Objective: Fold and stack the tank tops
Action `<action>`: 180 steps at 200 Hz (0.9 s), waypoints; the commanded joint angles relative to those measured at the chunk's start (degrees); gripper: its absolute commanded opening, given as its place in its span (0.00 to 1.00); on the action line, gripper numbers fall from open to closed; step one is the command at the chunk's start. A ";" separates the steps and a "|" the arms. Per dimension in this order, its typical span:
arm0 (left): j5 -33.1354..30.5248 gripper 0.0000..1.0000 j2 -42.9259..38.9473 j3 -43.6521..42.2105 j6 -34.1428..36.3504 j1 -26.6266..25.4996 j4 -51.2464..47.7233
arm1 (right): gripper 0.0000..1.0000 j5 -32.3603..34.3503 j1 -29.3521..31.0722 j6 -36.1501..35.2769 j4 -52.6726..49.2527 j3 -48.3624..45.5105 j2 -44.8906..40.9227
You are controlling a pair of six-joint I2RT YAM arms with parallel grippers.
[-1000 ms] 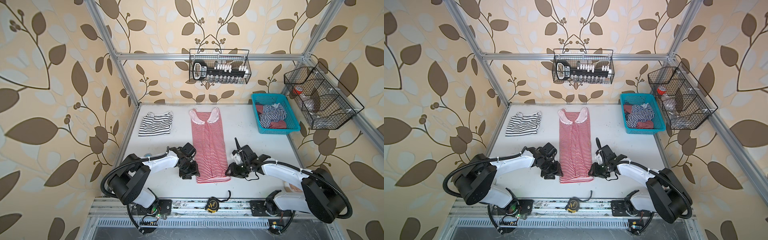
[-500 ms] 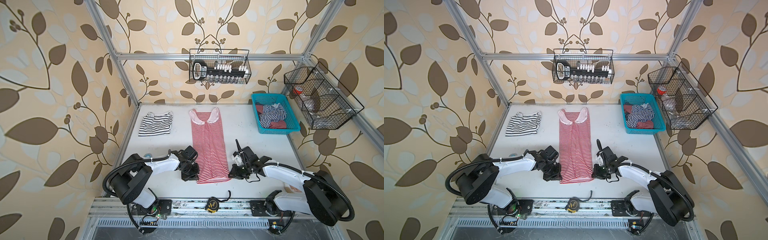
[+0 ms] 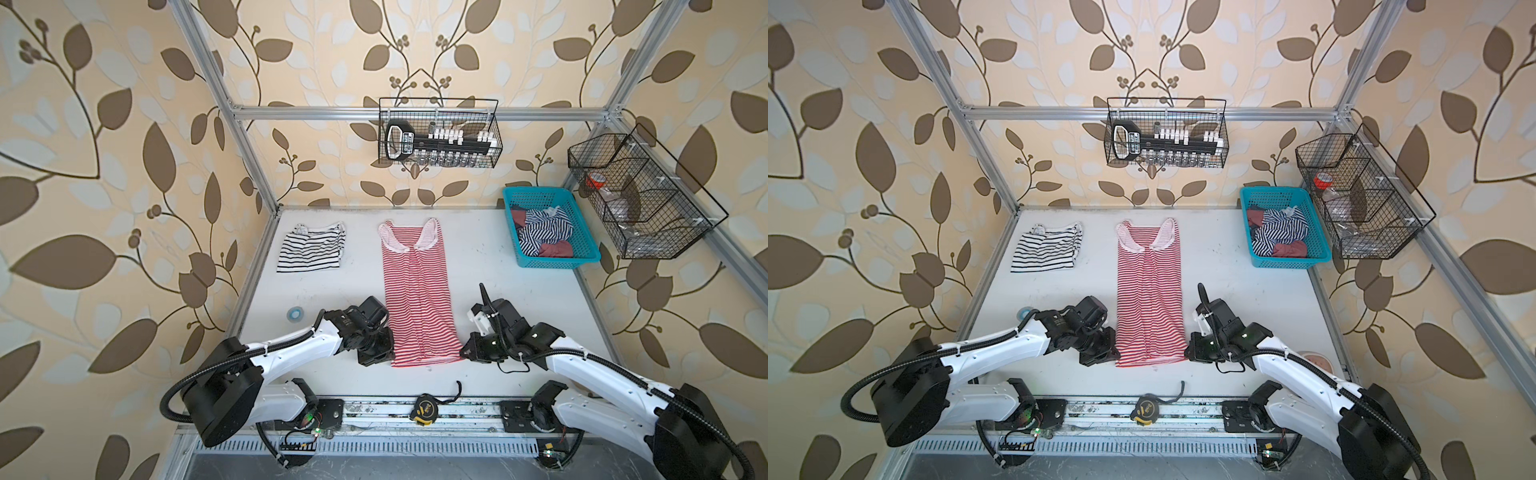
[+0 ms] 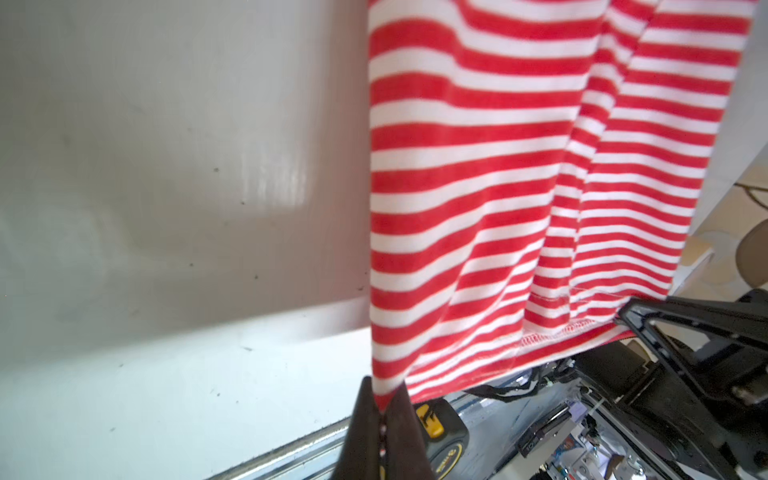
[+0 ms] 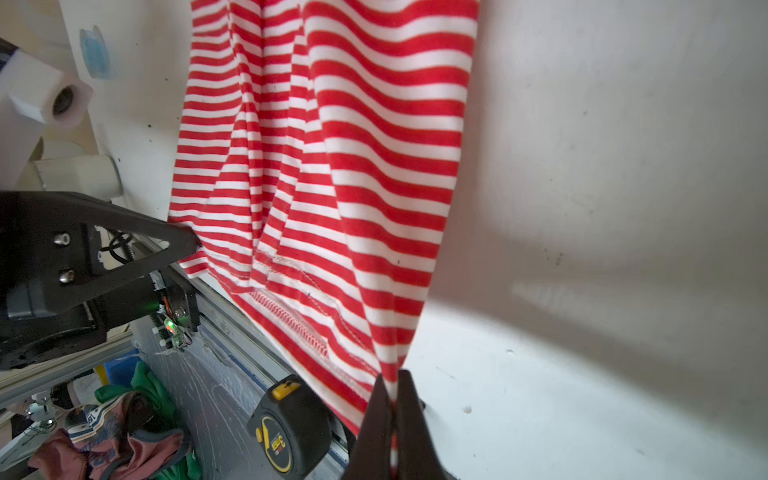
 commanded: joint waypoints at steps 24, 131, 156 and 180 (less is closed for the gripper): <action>-7.06 0.00 -0.68 8.90 1.59 0.64 -7.66 | 0.00 1.12 -3.18 -3.85 -5.77 8.40 3.25; -1.10 0.00 14.95 25.02 14.40 15.71 -9.95 | 0.00 -5.20 -12.32 -14.35 -5.51 25.80 22.10; 0.18 0.00 19.04 29.29 16.52 17.81 -10.71 | 0.00 -6.24 -13.70 -15.68 -5.39 30.25 26.61; 0.98 0.00 22.15 33.15 17.98 19.53 -11.34 | 0.00 -7.41 -15.32 -16.23 -4.82 33.87 30.40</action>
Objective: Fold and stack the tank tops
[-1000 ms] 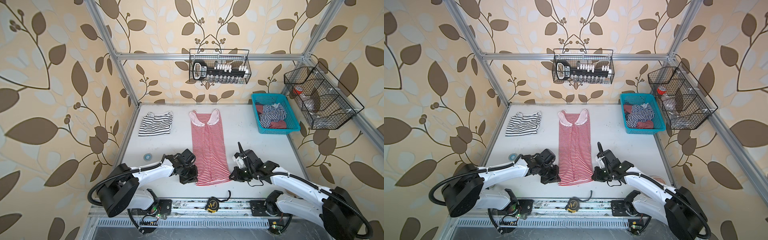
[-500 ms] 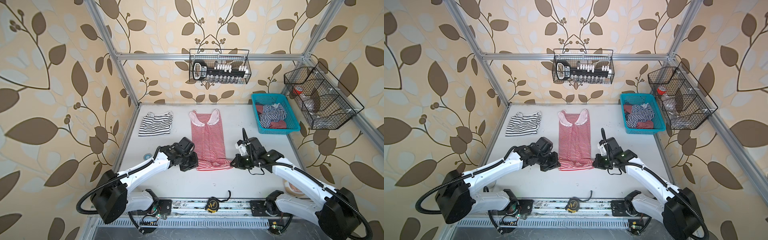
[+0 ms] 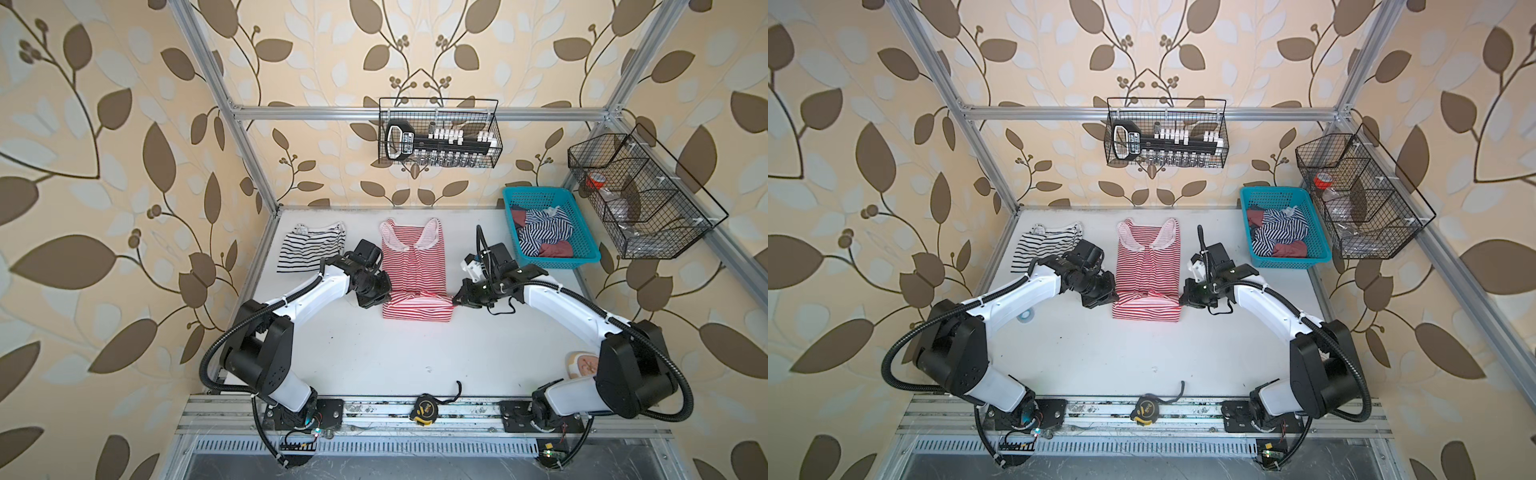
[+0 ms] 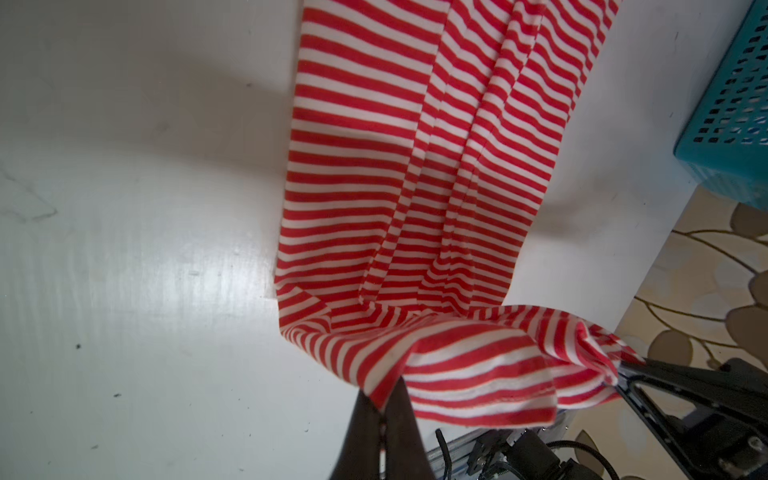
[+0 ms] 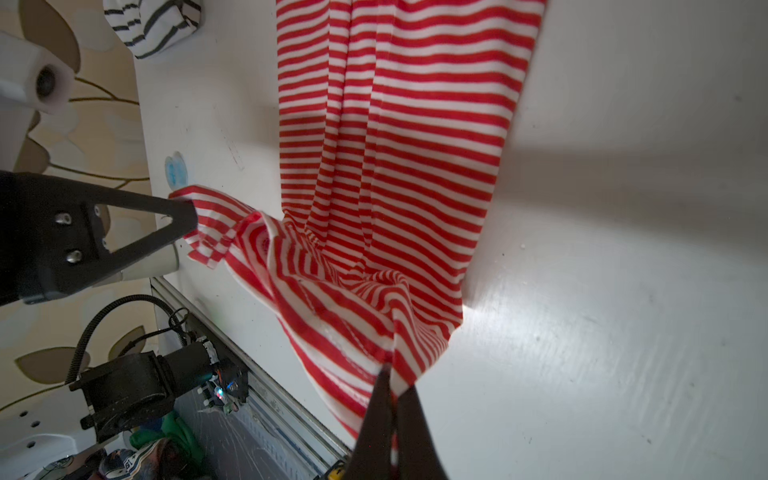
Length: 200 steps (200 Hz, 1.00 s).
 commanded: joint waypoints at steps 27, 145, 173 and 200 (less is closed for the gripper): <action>2.81 0.00 4.87 7.49 5.12 3.51 -2.55 | 0.00 -3.58 -2.73 -2.90 0.45 7.44 6.68; 7.16 0.00 18.48 21.13 9.45 9.04 -3.73 | 0.00 -5.85 -4.77 -3.63 0.32 20.28 22.30; 8.15 0.00 21.60 24.12 10.17 9.69 -4.20 | 0.02 -6.18 -5.21 -3.54 0.19 22.88 25.62; 8.82 0.00 23.93 27.29 10.34 10.60 -4.56 | 0.03 -6.44 -5.64 -3.51 0.04 25.35 28.57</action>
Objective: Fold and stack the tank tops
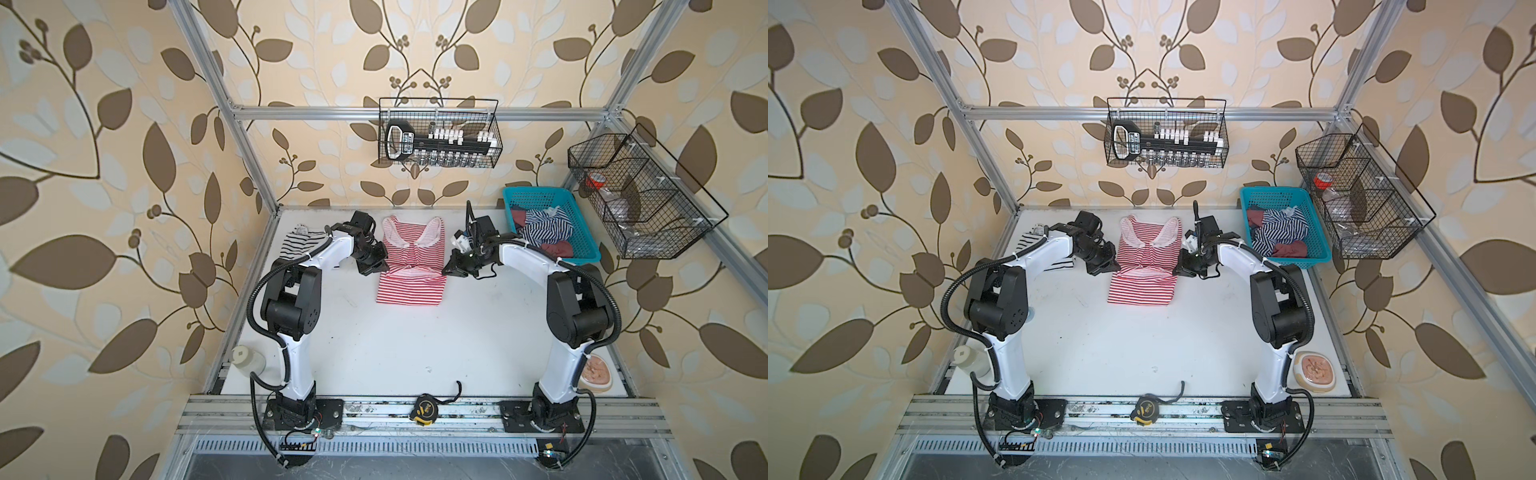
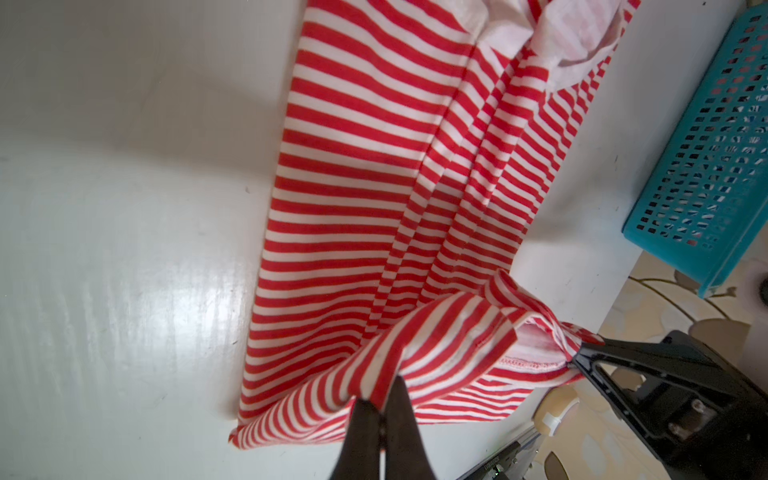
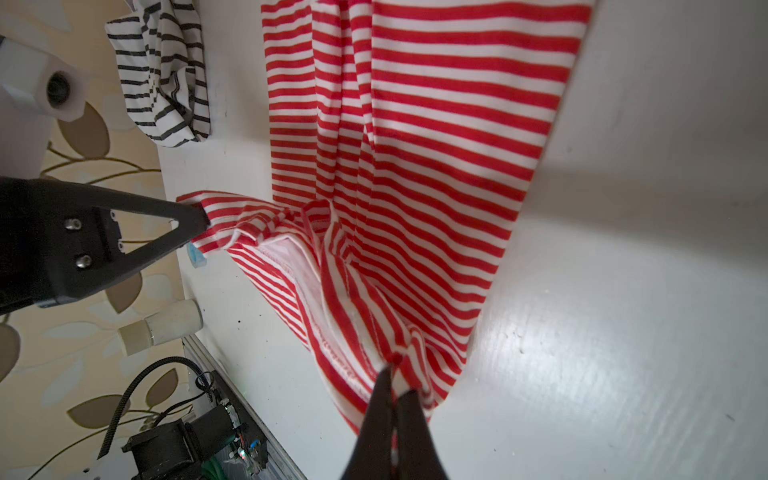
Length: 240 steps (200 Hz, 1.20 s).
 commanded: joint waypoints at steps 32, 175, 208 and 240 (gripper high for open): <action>3.11 0.00 4.08 7.78 1.88 1.57 -2.05 | 0.04 -1.34 -0.96 -0.76 -0.46 4.96 5.06; 5.65 0.19 13.49 14.96 -1.78 3.45 1.45 | 0.17 -2.54 -3.17 0.05 -0.60 12.24 14.43; 7.11 0.34 13.40 15.71 -5.30 4.04 5.31 | 0.30 -2.77 -4.29 1.49 1.01 12.47 14.37; 7.92 0.35 14.63 18.66 -8.44 4.41 7.57 | 0.38 -3.51 -5.68 3.89 5.01 10.34 11.63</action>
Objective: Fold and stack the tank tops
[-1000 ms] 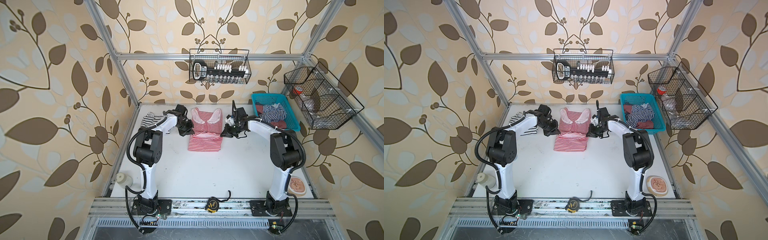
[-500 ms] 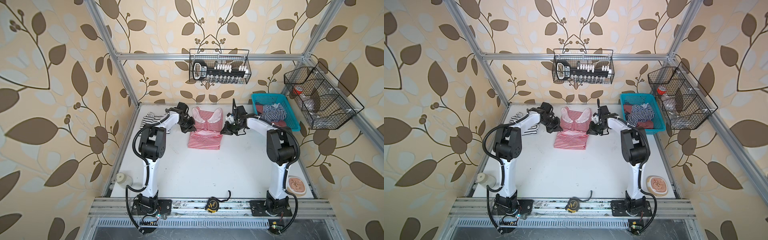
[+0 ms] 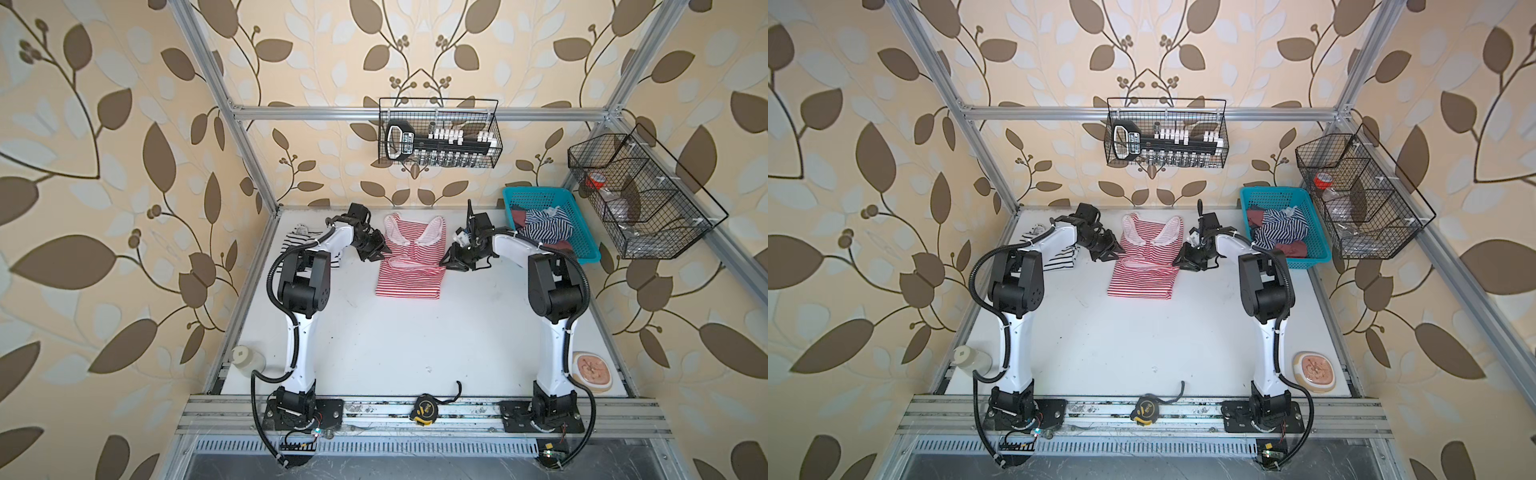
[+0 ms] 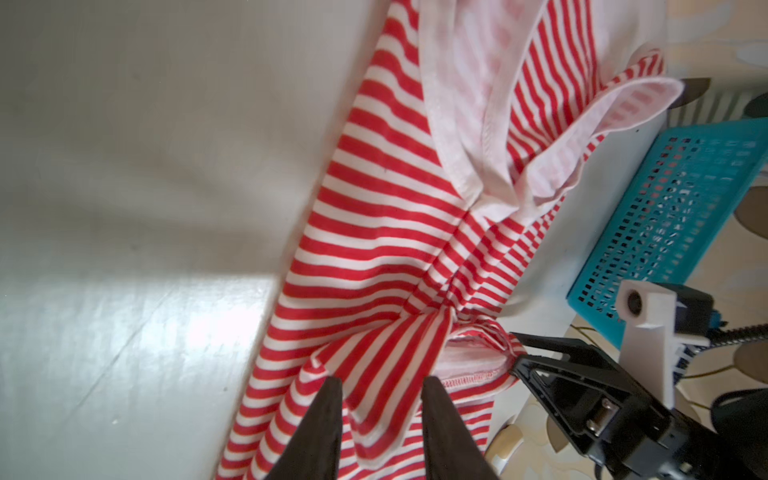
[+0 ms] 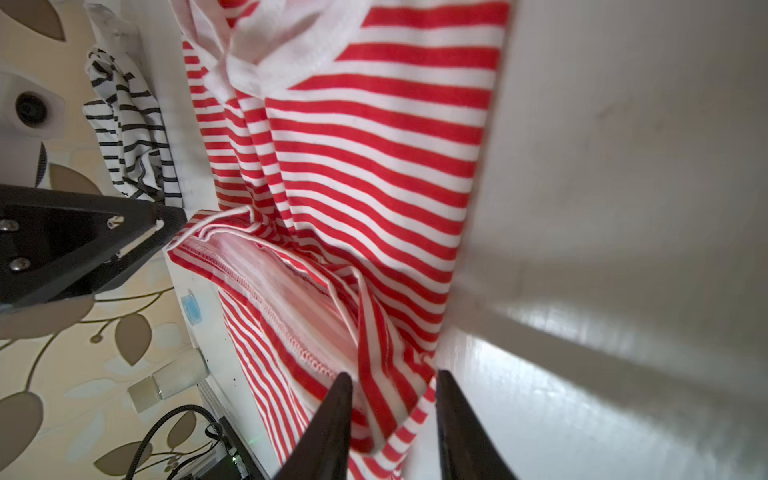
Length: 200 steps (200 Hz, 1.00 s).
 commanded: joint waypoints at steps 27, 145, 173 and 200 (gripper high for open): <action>3.21 0.35 3.34 6.11 -7.13 1.82 6.15 | 0.41 -1.68 -2.12 2.64 4.64 -1.46 -4.34; -2.51 0.00 -16.17 -12.03 4.15 -2.94 -1.96 | 0.10 -3.13 7.43 3.80 10.80 -12.81 -13.10; -0.57 0.00 -13.31 -13.85 4.66 -5.40 -1.84 | 0.08 -4.20 7.71 3.89 10.53 -9.31 -7.70; 0.98 0.00 -9.60 -11.87 4.83 -5.96 -1.50 | 0.09 -4.46 6.65 3.78 9.49 -5.32 -3.17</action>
